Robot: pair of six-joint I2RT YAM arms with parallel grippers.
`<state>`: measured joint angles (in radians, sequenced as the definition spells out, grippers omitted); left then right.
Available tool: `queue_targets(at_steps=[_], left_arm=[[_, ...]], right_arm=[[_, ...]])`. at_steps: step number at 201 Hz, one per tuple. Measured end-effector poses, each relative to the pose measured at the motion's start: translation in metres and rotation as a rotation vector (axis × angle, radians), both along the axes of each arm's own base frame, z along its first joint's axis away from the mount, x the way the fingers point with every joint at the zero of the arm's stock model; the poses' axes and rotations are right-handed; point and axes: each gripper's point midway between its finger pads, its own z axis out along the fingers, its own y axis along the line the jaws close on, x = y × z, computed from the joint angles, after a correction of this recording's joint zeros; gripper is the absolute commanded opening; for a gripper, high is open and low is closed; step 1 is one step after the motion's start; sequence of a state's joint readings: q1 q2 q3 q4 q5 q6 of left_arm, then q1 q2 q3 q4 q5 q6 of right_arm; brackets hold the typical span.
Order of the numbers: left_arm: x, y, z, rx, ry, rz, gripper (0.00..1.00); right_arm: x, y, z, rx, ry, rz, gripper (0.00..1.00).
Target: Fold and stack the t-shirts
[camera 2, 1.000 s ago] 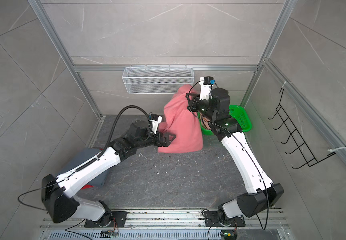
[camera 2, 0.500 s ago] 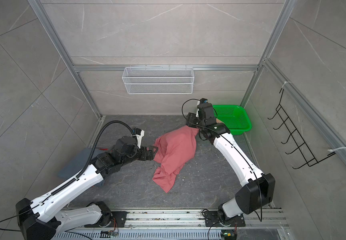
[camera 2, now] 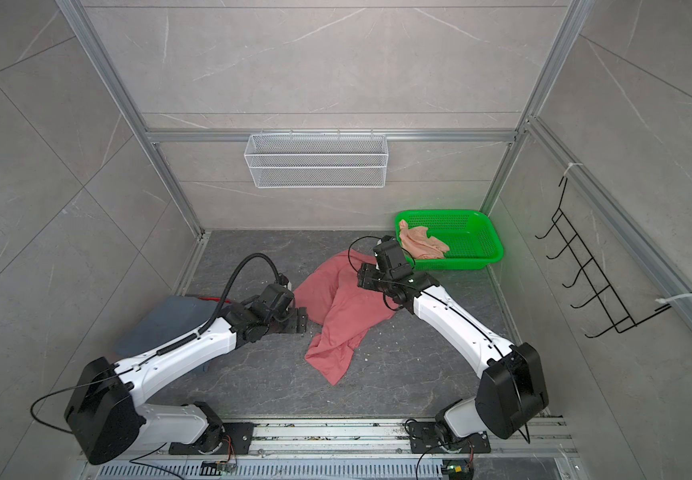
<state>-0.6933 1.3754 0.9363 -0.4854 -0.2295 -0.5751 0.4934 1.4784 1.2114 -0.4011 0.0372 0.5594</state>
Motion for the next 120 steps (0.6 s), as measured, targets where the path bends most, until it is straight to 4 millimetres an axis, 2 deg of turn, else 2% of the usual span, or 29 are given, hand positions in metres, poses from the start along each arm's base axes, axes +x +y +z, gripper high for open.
queue_targets(at_steps=[21, 59, 79, 120], left_arm=[[0.021, 0.016, -0.022, 0.032, 0.061, 0.092, 0.76], [0.065, 0.039, -0.045, 0.025, 0.112, 0.215, 0.74], [0.081, 0.037, -0.049, 0.009, 0.118, 0.228, 0.69], [0.101, 0.031, -0.064, -0.011, 0.145, 0.234, 0.61]], right_arm=[[0.005, 0.003, -0.013, 0.014, 0.017, -0.015, 0.68], [0.007, 0.017, -0.017, 0.039, 0.011, 0.008, 0.68], [0.006, 0.025, -0.014, 0.05, 0.0, 0.028, 0.68], [0.004, 0.035, -0.012, 0.063, -0.01, 0.055, 0.68]])
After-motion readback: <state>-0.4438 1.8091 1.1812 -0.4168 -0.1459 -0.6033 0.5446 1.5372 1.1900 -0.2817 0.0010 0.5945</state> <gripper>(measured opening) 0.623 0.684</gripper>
